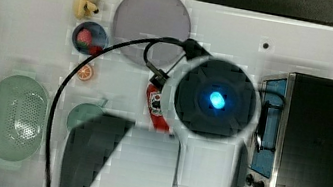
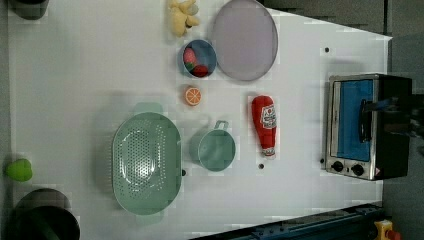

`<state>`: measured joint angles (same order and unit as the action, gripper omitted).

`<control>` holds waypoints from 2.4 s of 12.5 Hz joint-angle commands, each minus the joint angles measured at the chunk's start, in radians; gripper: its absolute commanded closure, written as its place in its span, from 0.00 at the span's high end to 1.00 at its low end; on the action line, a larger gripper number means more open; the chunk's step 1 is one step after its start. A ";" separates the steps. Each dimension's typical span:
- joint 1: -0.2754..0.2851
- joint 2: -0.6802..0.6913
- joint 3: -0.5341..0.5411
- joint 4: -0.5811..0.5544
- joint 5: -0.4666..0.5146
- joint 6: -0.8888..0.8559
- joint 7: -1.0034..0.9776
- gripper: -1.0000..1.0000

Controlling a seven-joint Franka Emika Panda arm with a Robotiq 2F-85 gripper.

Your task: Pick Ketchup from the table and place it in strainer.

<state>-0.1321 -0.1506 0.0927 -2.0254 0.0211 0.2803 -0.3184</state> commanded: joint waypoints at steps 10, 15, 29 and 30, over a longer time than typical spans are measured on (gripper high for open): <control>0.007 0.225 0.060 -0.345 0.005 0.543 -0.711 1.00; 0.007 0.367 0.055 -0.373 -0.031 0.736 -0.703 1.00; 0.007 0.489 0.046 -0.374 -0.030 0.891 -0.698 0.60; 0.007 0.457 0.045 -0.374 -0.030 0.870 -0.698 0.60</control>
<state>-0.1282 0.3608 0.1412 -2.4219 -0.0100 1.1611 -0.9941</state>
